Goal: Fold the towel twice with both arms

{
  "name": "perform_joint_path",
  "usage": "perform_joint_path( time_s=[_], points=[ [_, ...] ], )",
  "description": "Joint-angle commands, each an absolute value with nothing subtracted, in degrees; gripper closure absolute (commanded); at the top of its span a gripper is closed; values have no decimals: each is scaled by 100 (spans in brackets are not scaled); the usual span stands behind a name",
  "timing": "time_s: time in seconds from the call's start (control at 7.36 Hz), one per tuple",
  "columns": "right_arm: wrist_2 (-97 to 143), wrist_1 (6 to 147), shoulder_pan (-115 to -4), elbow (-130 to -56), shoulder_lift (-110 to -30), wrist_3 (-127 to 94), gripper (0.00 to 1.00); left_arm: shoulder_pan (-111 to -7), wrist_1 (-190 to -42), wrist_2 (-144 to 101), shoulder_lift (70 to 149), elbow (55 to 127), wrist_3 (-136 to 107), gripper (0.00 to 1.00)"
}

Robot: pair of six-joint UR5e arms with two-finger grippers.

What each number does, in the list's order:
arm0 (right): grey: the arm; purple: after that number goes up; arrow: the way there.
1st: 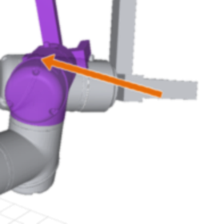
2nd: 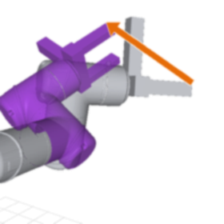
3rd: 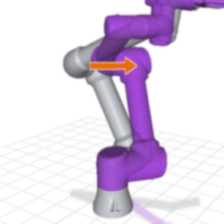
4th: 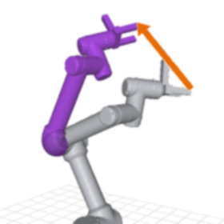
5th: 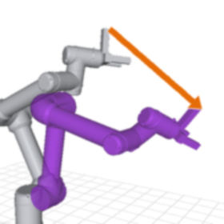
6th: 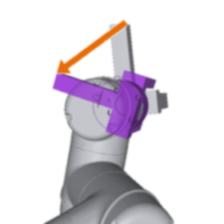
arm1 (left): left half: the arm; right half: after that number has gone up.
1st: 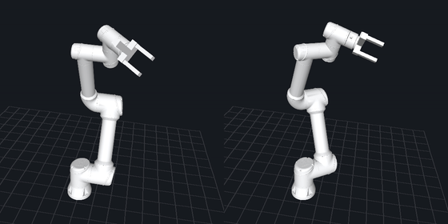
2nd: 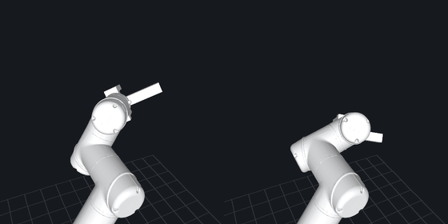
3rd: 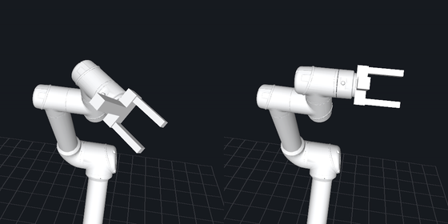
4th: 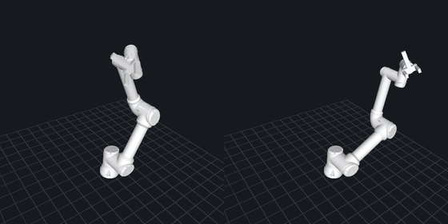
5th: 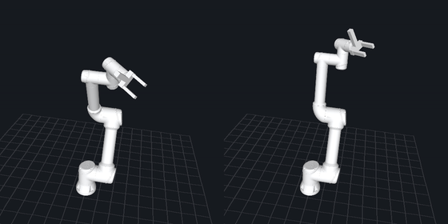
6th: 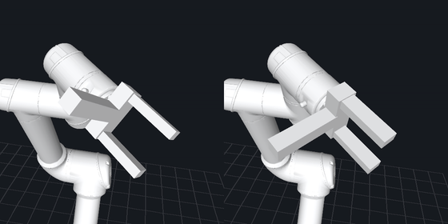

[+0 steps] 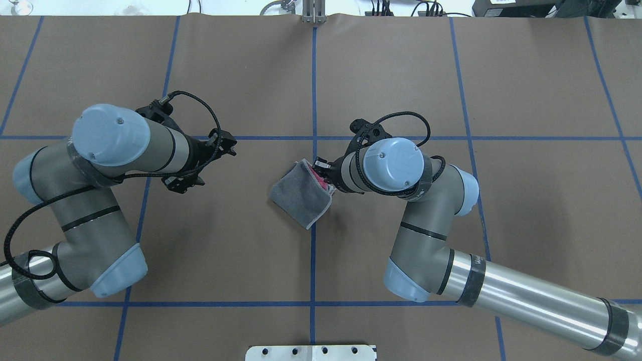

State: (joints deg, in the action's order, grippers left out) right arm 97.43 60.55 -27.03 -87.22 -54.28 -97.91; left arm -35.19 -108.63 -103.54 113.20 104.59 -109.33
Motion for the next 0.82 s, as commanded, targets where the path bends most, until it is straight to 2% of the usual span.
perform_joint_path(
  time_s=[0.0, 0.14, 0.27, 0.41, 0.54, 0.68],
  points=[
    [9738, 6056, -2698, -8710, -5423, -9782, 100, -3516, -10863, -10354, 11320, 10459, -10934, 0],
    [9738, 6038, -2724, -8719, -5432, -9774, 94, -3516, -10863, -10354, 11320, 10459, -10934, 0],
    [9738, 6038, -2768, -8710, -5432, -9773, 72, -3516, -10863, -10354, 11320, 10459, -10934, 0],
    [9738, 6047, -2769, -8693, -5440, -9765, 46, -3516, -10863, -10354, 11320, 10459, -10934, 0],
    [9747, 6038, -2777, -8701, -5440, -9756, 30, -3516, -10863, -10354, 11320, 10459, -10934, 0],
    [9764, 6047, -2777, -8701, -5440, -9756, 22, -3516, -10863, -10354, 11320, 10459, -10934, 0]
  ],
)
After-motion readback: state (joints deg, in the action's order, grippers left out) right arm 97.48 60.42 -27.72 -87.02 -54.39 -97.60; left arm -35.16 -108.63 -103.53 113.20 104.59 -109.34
